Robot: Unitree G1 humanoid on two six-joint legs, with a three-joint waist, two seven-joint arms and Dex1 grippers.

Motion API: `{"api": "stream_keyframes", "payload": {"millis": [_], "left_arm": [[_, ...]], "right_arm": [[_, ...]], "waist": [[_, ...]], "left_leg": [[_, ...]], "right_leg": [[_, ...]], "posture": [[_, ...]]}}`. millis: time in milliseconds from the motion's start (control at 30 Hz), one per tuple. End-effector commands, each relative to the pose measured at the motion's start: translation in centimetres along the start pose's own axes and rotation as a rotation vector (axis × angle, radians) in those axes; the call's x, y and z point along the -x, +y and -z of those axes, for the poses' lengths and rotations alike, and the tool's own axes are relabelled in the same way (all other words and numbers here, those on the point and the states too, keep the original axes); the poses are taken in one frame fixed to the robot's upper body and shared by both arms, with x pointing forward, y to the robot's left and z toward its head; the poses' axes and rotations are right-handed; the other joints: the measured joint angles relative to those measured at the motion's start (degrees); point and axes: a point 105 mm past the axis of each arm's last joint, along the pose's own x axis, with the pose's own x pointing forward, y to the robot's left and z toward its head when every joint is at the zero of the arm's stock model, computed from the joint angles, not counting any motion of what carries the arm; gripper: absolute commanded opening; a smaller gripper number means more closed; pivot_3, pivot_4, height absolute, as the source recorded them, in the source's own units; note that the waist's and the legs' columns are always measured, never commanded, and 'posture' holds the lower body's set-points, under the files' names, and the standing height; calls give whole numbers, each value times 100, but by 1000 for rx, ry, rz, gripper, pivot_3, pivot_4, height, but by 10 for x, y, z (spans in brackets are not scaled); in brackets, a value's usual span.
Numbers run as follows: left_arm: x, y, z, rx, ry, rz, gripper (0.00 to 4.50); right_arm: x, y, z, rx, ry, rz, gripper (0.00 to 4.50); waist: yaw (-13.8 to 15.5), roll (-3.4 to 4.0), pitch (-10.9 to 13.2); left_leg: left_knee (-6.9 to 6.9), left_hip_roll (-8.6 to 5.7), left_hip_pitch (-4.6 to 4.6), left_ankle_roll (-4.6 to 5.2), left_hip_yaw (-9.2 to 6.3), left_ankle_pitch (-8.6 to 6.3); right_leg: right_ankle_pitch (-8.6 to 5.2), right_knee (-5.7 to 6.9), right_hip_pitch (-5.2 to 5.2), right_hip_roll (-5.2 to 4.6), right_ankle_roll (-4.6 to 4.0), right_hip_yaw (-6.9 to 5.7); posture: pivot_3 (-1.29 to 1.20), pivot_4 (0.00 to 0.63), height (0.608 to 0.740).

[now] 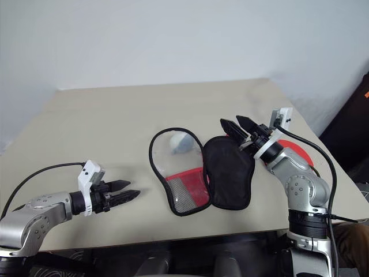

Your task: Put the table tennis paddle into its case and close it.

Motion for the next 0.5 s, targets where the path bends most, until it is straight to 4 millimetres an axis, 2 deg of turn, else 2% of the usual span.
{"api": "stream_keyframes", "payload": {"millis": [33,200,333,433,500], "left_arm": [[-1,2,-16,-67,-25,-4,3318],[-4,4,-27,-83,-46,14,3318],[-4,0,-27,-90,-36,38,3318],[-8,-4,-22,-86,-16,62,3318],[-9,-9,-21,-87,-8,80,3318]], "right_arm": [[-6,4,-13,58,-49,-27,4473],[-10,-1,-16,54,-81,16,4473],[-6,-15,-15,137,-42,112,4473],[17,-50,-11,215,79,366,4473],[33,-60,-8,223,158,432,4473]], "waist": [[-3,1,0],[-8,1,0],[-8,1,0],[16,1,-1],[26,-1,-1]], "left_leg": [[0,0,1,0,1,0],[-2,1,3,0,4,0],[-5,3,4,0,6,0],[-3,2,3,0,9,0],[-1,0,0,0,9,0]], "right_leg": [[0,0,0,0,0,1],[1,1,-2,3,-1,6],[2,1,-4,6,-3,10],[2,1,-4,5,-4,13],[2,0,-3,5,-4,15]], "posture": [[0,0,740],[0,0,740],[0,0,740],[0,0,740],[0,0,740]]}}
